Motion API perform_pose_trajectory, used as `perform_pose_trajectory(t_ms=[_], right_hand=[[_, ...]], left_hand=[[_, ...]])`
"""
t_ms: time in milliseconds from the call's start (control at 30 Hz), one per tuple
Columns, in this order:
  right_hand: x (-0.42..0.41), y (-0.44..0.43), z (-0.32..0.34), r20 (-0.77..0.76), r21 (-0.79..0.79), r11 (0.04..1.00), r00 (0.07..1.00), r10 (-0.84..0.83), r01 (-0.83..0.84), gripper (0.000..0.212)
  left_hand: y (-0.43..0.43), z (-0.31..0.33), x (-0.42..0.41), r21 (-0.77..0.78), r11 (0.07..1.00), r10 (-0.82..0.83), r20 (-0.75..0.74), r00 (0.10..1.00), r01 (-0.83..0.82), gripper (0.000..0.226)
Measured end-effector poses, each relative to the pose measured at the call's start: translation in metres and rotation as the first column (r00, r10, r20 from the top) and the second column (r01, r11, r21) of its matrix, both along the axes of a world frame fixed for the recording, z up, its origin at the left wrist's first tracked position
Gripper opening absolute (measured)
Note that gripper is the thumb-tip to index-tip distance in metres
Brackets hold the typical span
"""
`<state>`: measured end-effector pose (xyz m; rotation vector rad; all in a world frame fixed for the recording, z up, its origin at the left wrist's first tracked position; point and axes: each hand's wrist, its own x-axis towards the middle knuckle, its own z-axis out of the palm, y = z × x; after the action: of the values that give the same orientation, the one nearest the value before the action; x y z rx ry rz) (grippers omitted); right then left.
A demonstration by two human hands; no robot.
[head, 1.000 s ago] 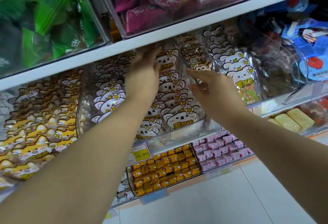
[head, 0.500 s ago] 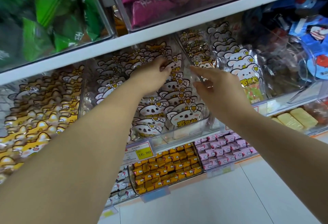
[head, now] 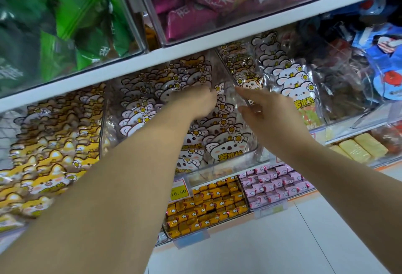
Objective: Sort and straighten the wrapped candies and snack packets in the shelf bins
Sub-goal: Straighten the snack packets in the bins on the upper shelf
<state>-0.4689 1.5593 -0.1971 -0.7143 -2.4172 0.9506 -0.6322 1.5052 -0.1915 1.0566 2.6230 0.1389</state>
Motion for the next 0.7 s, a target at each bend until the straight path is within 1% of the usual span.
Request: perform_pose_trajectory(t_ms=[67, 100, 200, 267, 300, 367, 433, 467, 500, 600, 700], right_hand=[[0.000, 0.000, -0.001, -0.008, 0.000, 1.000, 1.000, -0.006, 0.006, 0.041], [0.000, 0.000, -0.002, -0.016, -0.003, 1.000, 1.000, -0.012, 0.012, 0.041], [-0.001, -0.001, -0.005, -0.036, -0.027, 0.999, 0.999, -0.033, 0.032, 0.040], [-0.001, 0.000, -0.005, -0.042, -0.049, 0.998, 0.998, -0.047, 0.045, 0.040], [-0.001, -0.001, -0.006, -0.047, -0.056, 0.997, 0.998, -0.050, 0.048, 0.040], [-0.001, -0.002, -0.007, -0.058, -0.056, 0.997, 0.997, -0.052, 0.049, 0.040], [-0.002, -0.003, -0.008, -0.063, -0.048, 0.997, 0.996, -0.059, 0.056, 0.040], [-0.002, -0.004, -0.008, -0.066, -0.050, 0.997, 0.996, -0.063, 0.060, 0.040], [-0.002, -0.004, -0.008, -0.069, -0.056, 0.996, 0.995, -0.067, 0.063, 0.040], [-0.002, -0.005, -0.006, -0.065, -0.070, 0.995, 0.995, -0.070, 0.065, 0.040], [-0.001, -0.005, -0.005, -0.057, -0.067, 0.996, 0.996, -0.064, 0.061, 0.040]], left_hand=[[-0.009, -0.006, 0.004, 0.084, 0.997, 0.010, -0.121, 0.993, 0.000, 0.040], [-0.013, -0.009, 0.006, 0.164, 0.987, 0.025, -0.156, 0.987, 0.001, 0.037], [-0.020, -0.010, 0.007, 0.439, 0.896, 0.137, -0.135, 0.981, -0.064, 0.027], [-0.023, -0.008, 0.000, 0.547, 0.830, 0.245, -0.185, 0.952, -0.107, 0.024], [-0.027, -0.007, -0.008, 0.571, 0.810, 0.299, -0.213, 0.930, -0.130, 0.025], [-0.034, -0.009, -0.026, 0.536, 0.820, 0.366, -0.220, 0.904, -0.202, 0.033], [-0.038, -0.012, -0.037, 0.414, 0.870, 0.377, -0.209, 0.902, -0.267, 0.045], [-0.038, -0.014, -0.039, 0.368, 0.888, 0.371, -0.215, 0.903, -0.276, 0.046], [-0.038, -0.015, -0.039, 0.355, 0.895, 0.362, -0.229, 0.904, -0.269, 0.045], [-0.043, -0.013, -0.044, 0.407, 0.873, 0.383, -0.235, 0.893, -0.268, 0.036], [-0.048, -0.007, -0.048, 0.358, 0.882, 0.408, -0.255, 0.877, -0.306, 0.034]])
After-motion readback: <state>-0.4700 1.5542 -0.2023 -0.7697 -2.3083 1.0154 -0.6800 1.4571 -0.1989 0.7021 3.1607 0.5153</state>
